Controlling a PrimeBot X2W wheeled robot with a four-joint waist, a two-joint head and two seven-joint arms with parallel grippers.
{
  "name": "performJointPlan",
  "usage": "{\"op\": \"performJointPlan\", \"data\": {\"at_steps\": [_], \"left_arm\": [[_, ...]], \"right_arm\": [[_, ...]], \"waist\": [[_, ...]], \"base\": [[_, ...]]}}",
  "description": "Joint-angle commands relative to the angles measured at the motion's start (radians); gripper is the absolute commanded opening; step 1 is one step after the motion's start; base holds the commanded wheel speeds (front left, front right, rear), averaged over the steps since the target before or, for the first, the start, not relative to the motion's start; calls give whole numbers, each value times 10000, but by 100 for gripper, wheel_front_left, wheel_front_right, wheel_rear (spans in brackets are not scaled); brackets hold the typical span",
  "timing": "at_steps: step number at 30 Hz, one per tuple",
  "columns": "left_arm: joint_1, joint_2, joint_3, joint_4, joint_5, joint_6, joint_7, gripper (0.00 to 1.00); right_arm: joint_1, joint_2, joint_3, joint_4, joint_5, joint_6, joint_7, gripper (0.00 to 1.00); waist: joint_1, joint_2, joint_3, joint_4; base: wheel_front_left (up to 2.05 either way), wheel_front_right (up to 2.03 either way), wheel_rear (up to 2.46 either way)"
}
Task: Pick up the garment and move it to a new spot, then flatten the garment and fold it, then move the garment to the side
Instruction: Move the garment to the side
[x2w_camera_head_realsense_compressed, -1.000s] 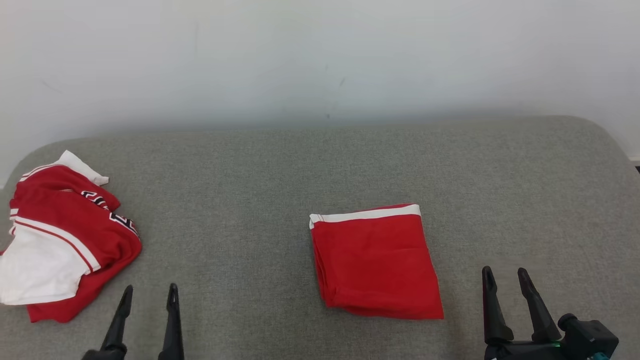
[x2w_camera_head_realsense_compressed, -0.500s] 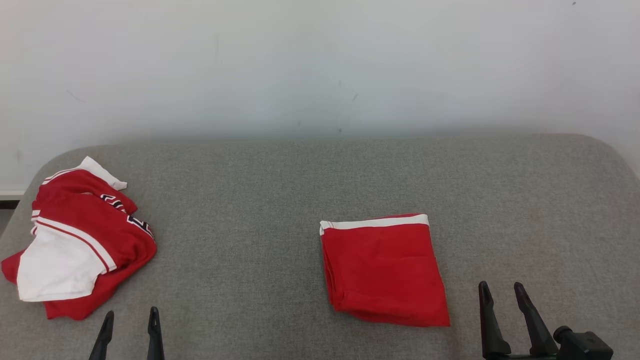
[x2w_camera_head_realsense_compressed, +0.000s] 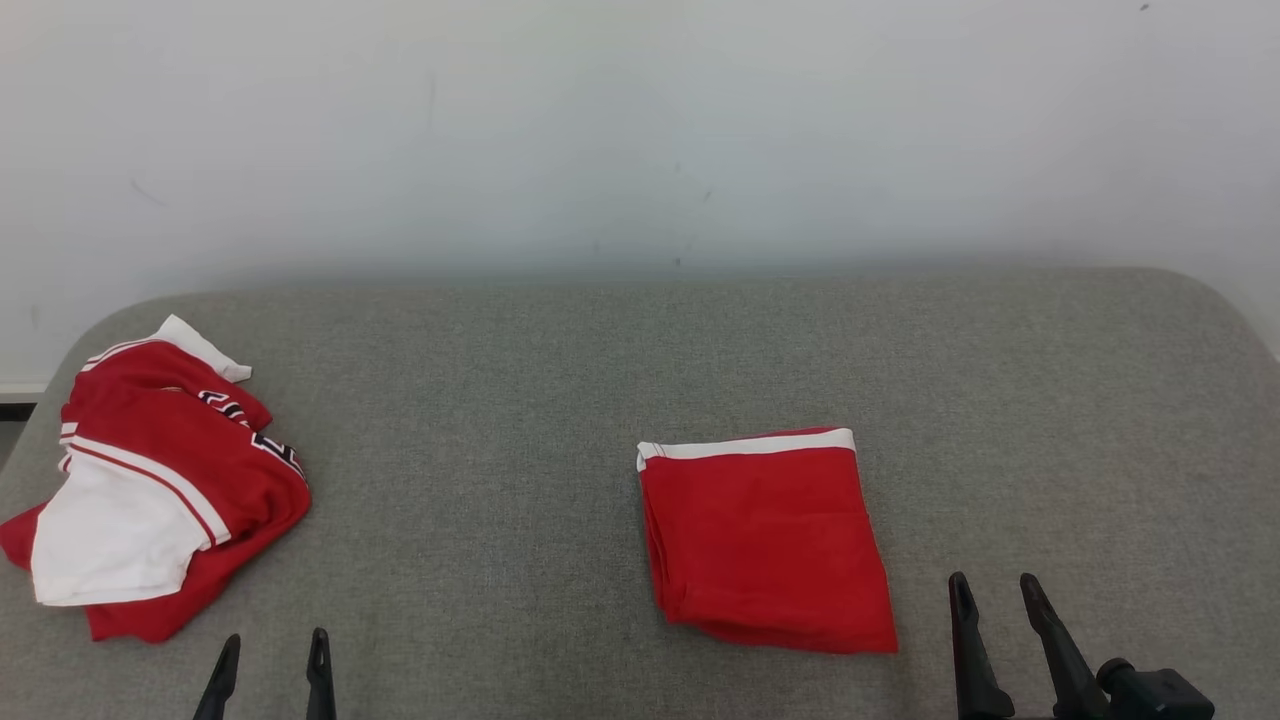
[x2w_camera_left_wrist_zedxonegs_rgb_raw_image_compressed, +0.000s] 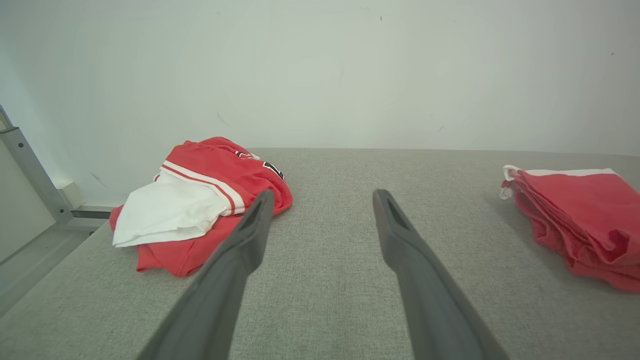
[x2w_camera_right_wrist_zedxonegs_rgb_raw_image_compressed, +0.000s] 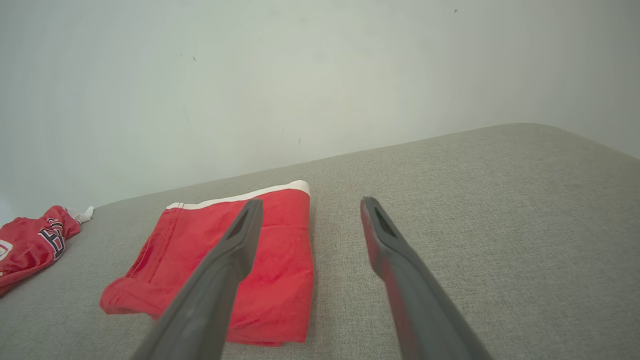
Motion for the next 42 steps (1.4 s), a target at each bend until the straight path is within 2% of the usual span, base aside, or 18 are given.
{"op": "performJointPlan", "data": {"at_steps": [1,35,42], "left_arm": [[-23,-43,40,-6,13,-35,-36,100],[102,-301,125,-143,285,-50,-36,100],[103,-352,66,-130,301,-28,-36,100]], "right_arm": [[87,-20,9,2,-13,-24,-44,100],[40,-89,-5,191,-10,-24,-44,100],[-414,-213,161,359,31,-24,-44,100]], "waist": [[1,0,-3,-2],[1,0,-70,1],[1,0,-29,71]], "base": [[0,0,0],[0,0,0],[0,0,0]]}}
